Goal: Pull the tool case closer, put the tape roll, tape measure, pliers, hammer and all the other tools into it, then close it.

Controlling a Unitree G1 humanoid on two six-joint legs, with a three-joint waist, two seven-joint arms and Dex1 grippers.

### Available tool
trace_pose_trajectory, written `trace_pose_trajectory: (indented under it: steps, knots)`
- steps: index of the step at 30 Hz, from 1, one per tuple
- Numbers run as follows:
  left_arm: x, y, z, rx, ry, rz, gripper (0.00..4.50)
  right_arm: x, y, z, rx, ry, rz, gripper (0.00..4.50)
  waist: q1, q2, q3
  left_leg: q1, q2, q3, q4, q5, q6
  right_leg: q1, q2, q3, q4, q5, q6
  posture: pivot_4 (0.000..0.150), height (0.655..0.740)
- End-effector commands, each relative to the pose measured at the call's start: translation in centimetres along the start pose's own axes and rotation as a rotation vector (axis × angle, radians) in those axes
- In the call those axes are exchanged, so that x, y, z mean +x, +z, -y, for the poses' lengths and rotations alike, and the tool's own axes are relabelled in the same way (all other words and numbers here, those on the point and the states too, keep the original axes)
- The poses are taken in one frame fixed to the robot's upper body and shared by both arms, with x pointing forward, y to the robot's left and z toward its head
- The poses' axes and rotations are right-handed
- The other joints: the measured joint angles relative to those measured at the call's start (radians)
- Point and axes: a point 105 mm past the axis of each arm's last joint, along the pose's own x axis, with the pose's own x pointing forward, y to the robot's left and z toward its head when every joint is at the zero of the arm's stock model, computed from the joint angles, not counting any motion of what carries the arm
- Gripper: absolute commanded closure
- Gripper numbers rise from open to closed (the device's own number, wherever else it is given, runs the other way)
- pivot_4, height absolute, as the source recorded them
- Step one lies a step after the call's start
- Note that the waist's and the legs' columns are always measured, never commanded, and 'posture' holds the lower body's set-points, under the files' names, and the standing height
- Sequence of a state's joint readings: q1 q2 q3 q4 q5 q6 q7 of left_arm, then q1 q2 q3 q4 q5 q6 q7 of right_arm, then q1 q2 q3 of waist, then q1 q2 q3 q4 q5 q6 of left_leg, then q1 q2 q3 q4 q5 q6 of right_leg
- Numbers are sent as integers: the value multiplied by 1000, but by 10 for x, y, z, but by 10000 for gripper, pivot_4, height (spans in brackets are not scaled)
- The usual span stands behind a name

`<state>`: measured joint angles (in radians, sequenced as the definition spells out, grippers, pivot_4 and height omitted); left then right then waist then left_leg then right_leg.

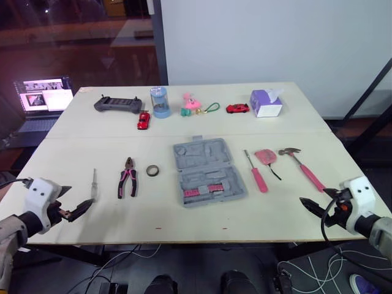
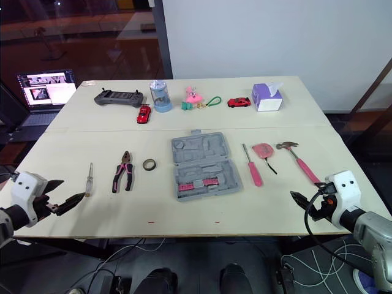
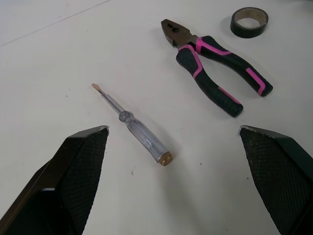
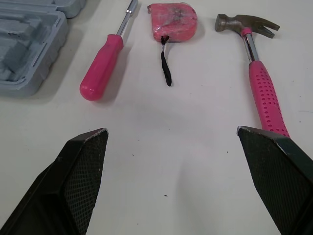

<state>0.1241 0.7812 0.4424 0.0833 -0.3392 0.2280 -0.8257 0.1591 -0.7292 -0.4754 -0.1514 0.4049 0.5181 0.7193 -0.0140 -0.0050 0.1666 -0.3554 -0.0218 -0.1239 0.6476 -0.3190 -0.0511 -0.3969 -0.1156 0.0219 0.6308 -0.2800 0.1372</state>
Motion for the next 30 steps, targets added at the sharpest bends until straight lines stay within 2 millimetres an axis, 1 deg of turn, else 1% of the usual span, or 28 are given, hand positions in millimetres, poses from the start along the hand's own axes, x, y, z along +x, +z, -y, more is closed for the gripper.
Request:
trace_pose_trajectory:
  steps: [1,11,20,23,25,27,30]
  knots:
    - [-7,9,-9,63,23,3,13,-1,7,1,-30,1,16,368,0,0,0,0,0,0,0,0,0,0,0,0,0,0,0,1500,7400]
    - [-7,10,-7,55,3,12,13,0,6,6,-35,-5,14,368,0,0,0,0,0,0,0,0,0,0,0,0,0,0,0,1500,7400]
    - [-1,8,3,65,-33,8,13,0,3,6,-29,-7,10,368,0,0,0,0,0,0,0,0,0,0,0,0,0,0,0,1500,7400]
    - [4,8,9,61,-49,10,13,1,2,4,-28,-2,10,368,0,0,0,0,0,0,0,0,0,0,0,0,0,0,0,1500,7400]
    - [9,9,16,56,-76,18,13,3,2,1,-30,6,10,368,0,0,0,0,0,0,0,0,0,0,0,0,0,0,0,1500,7400]
    - [17,9,31,50,-124,24,13,7,4,-4,-35,18,13,368,0,0,0,0,0,0,0,0,0,0,0,0,0,0,0,1500,7400]
    - [28,12,44,21,-162,39,13,12,7,-9,-43,39,17,368,0,0,0,0,0,0,0,0,0,0,0,0,0,0,0,1500,7400]
